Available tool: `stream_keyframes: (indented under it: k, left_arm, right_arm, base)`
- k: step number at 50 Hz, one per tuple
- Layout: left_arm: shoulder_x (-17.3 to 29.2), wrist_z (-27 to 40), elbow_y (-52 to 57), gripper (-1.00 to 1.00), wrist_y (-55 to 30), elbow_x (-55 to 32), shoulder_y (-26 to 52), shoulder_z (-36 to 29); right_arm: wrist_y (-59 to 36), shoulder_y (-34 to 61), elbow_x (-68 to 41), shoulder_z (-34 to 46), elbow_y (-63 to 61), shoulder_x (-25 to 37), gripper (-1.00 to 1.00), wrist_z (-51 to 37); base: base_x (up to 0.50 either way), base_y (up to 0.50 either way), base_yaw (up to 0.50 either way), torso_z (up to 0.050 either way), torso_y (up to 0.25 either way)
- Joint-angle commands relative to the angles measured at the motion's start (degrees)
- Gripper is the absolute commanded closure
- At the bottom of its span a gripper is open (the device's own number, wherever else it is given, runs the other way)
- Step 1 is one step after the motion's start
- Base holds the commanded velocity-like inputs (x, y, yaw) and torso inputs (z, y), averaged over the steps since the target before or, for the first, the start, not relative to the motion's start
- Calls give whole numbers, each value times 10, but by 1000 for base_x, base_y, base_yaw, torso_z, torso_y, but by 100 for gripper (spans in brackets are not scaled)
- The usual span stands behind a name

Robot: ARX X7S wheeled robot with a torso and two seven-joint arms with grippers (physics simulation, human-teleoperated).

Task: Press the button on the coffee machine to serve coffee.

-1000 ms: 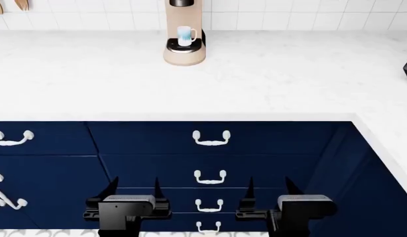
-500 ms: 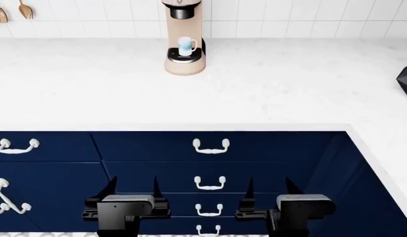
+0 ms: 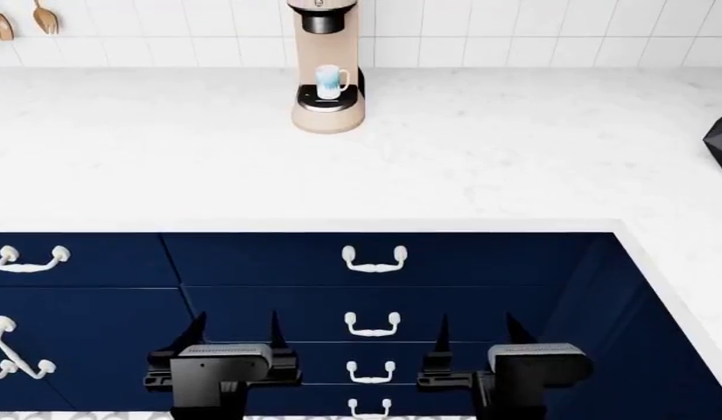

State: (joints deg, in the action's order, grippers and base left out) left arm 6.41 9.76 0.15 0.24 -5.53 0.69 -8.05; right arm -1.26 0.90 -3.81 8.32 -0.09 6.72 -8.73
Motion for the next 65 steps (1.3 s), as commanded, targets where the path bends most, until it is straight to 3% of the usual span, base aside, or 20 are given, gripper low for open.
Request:
stream_keyframes:
  k: [1, 5, 6, 11, 27, 34, 39, 51, 56, 65]
  left_arm:
    - [7, 6, 22, -100, -7, -12, -4, -5]
    - [12, 12, 29, -100, -32, -6, 1, -10]
    - [16, 46, 33, -100, -61, 46, 6, -22]
    - [11, 33, 65, -100, -91, 0, 9, -11]
    - [39, 35, 261, -100, -348, -93, 97, 16]
    - [39, 65, 360, -100, -506, -135, 180, 25]
    - [42, 67, 362, -100, -573, -157, 251, 36]
    - [42, 87, 358, -100, -655, -179, 351, 76]
    - [45, 85, 370, -100, -688, -196, 359, 83]
    - [54, 88, 361, -100, -665, -188, 341, 85]
  right_arm:
    - [-1, 9, 0, 8, 11, 4, -100, -9]
    - [-4, 23, 1, 13, 15, 3, -100, -11]
    - [-4, 28, 4, 14, 15, 4, -100, -12]
    - [-36, 52, -31, 7, -12, -1, -100, -4]
    - [-363, 143, -50, 0, -312, 53, -100, -27]
    - [-491, 224, -92, -29, -386, 58, -100, -23]
    - [-567, 280, -104, -43, -428, 73, -100, -27]
    - [-608, 351, -116, -61, -422, 88, -100, -20]
    - [-601, 333, -121, -75, -420, 88, -100, -18]
    - [-569, 296, -112, -89, -438, 98, -100, -25]
  base:
    - [0, 0, 0, 0, 0]
    - [0, 0, 0, 0, 0]
    - [0, 0, 0, 0, 0]
    - [0, 0, 0, 0, 0]
    - [0, 0, 0, 0, 0]
    - [0, 0, 0, 0, 0]
    - [0, 0, 0, 0, 0]
    - [0, 0, 0, 0, 0]
    - [0, 0, 0, 0, 0]
    - [118, 79, 0, 0, 0]
